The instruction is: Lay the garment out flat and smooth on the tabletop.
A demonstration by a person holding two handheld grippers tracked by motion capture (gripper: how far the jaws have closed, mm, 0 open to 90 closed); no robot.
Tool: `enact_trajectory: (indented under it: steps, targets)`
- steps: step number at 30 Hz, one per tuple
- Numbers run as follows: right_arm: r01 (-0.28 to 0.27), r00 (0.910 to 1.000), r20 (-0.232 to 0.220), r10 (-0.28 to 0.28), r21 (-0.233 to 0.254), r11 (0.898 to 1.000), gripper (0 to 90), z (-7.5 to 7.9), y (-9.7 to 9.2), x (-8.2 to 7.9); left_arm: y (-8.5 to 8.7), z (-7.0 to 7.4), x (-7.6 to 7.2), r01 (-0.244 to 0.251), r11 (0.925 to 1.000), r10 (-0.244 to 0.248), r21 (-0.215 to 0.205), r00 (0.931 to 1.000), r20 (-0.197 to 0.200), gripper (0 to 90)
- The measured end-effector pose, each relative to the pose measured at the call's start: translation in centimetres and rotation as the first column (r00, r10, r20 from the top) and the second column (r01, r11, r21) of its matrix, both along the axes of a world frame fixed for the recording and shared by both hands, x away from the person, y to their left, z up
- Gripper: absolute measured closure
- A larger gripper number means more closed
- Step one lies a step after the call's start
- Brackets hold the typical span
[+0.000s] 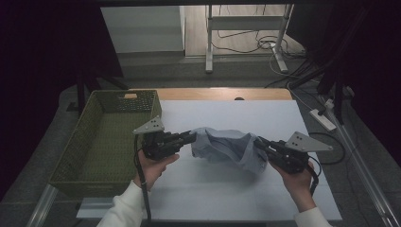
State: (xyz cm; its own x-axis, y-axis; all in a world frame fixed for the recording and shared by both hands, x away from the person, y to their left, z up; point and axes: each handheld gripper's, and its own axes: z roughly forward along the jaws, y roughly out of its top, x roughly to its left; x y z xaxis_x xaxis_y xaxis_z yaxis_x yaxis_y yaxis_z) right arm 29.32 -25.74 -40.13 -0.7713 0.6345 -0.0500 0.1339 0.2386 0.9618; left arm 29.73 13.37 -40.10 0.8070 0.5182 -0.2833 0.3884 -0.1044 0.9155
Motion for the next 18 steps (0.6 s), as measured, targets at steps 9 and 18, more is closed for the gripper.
enact_trajectory:
  steps: [9, 18]
  targets:
    - [-0.022, 0.9996, 0.016, 0.022, 0.03, 0.999, 84.4, 1.1, 0.5, 0.2, 0.8, 0.8, -0.2, -0.019, 0.9995, 0.019, -0.024, 0.9997, 0.013, 81.6]
    - [-0.042, 0.9985, 0.037, 0.04, 0.063, 0.997, 84.4, 2.2, 1.3, 0.7, 1.6, 1.6, -0.4, -0.032, 0.9985, 0.033, -0.043, 0.9992, 0.024, 81.6]
